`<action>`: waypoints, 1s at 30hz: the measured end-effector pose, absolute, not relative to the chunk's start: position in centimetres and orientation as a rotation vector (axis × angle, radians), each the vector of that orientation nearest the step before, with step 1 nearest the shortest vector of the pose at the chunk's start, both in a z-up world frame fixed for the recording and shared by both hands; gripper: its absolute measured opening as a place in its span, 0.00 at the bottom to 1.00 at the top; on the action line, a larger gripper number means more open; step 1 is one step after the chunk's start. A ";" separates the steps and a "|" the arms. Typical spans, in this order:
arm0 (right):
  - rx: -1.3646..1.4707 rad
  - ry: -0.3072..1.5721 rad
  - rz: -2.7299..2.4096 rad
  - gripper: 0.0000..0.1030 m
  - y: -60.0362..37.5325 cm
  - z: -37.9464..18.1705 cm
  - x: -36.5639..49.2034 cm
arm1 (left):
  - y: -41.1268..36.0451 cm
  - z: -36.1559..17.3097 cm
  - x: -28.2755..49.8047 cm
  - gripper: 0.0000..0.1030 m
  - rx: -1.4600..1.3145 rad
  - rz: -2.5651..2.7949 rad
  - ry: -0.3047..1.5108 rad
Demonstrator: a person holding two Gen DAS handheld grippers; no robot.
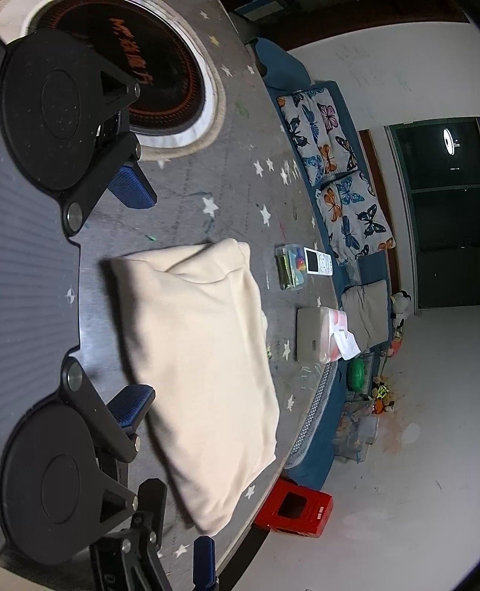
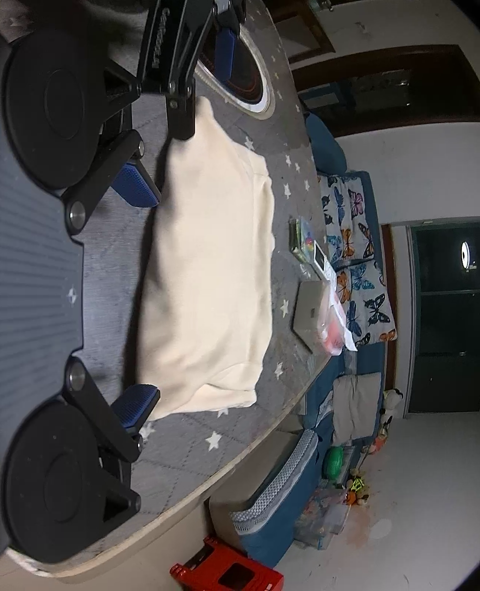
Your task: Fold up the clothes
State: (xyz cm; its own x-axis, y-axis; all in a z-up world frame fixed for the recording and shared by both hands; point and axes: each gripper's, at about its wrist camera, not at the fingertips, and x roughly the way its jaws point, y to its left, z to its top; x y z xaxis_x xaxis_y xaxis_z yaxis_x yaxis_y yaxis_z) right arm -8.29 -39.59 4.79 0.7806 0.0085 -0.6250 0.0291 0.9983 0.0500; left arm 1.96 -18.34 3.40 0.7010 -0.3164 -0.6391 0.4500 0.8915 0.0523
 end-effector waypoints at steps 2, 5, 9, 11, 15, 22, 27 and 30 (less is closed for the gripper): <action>0.058 0.675 -0.015 1.00 -39.4 4.8 -8.5 | -18.0 3.4 1.4 1.00 0.203 -0.424 0.671; 0.058 0.675 -0.021 1.00 -39.1 4.8 -8.8 | -17.4 3.4 0.7 1.00 0.191 -0.413 0.672; 0.058 0.676 -0.029 1.00 -38.6 4.7 -9.2 | -16.8 3.5 -0.2 1.00 0.175 -0.399 0.668; 0.058 0.676 -0.033 1.00 -38.4 4.7 -9.5 | -16.5 3.6 -0.6 1.00 0.165 -0.393 0.670; 0.060 0.670 -0.036 1.00 -37.9 4.7 -9.9 | -16.0 3.6 -1.5 1.00 0.153 -0.376 0.667; 0.056 0.666 -0.034 1.00 -36.9 4.8 -10.9 | -15.4 3.3 -3.1 1.00 0.144 -0.364 0.670; 0.056 0.658 -0.033 1.00 -36.4 4.9 -11.6 | -15.1 3.2 -4.0 1.00 0.144 -0.365 0.670; 0.055 0.657 -0.030 1.00 -36.3 4.9 -11.9 | -15.1 3.3 -4.3 1.00 0.145 -0.366 0.668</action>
